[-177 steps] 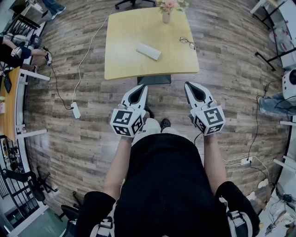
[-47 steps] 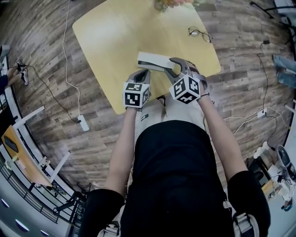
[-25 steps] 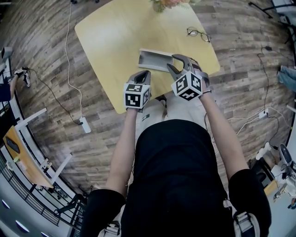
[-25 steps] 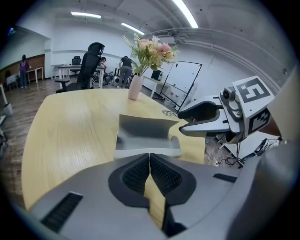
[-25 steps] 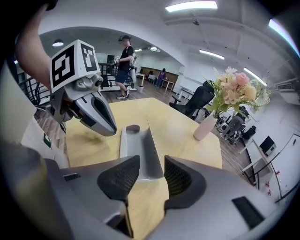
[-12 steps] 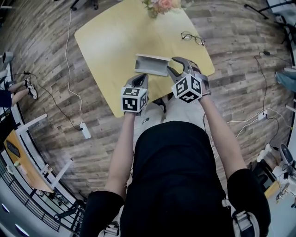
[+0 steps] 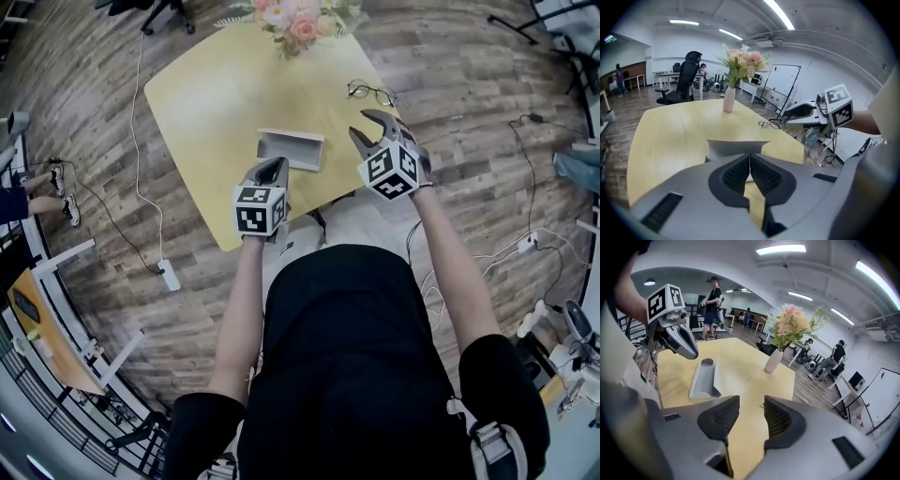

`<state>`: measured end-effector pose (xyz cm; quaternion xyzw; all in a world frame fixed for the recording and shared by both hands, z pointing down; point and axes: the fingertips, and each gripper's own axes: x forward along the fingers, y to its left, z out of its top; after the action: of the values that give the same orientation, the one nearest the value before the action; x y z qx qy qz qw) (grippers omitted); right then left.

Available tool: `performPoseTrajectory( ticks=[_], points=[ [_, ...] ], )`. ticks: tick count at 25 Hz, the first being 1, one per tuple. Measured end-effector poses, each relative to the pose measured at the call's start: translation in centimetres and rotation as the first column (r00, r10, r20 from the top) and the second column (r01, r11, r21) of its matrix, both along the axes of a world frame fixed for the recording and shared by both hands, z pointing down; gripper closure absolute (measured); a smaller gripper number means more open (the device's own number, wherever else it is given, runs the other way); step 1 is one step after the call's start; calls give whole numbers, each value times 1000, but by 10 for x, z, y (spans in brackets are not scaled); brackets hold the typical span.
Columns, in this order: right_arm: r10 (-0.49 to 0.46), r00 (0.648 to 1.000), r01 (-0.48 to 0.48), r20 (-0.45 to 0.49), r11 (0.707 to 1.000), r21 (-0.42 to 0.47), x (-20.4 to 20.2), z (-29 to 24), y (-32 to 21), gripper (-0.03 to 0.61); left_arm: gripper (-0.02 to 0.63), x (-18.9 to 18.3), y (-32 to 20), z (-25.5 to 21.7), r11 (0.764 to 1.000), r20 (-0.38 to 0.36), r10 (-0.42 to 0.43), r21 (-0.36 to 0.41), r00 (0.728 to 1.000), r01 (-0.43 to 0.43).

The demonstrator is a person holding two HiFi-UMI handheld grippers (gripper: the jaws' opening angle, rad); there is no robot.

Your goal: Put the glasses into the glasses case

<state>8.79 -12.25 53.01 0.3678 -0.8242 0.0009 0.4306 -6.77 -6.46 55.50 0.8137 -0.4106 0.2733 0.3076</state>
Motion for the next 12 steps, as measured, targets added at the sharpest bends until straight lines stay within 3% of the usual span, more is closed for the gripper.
performPoseTrajectory(
  ticks=[12],
  points=[
    [-22, 1000, 23, 21, 998, -54, 81, 17, -74, 397, 591, 48, -28, -13, 997, 41, -73, -13, 996, 74]
  ],
)
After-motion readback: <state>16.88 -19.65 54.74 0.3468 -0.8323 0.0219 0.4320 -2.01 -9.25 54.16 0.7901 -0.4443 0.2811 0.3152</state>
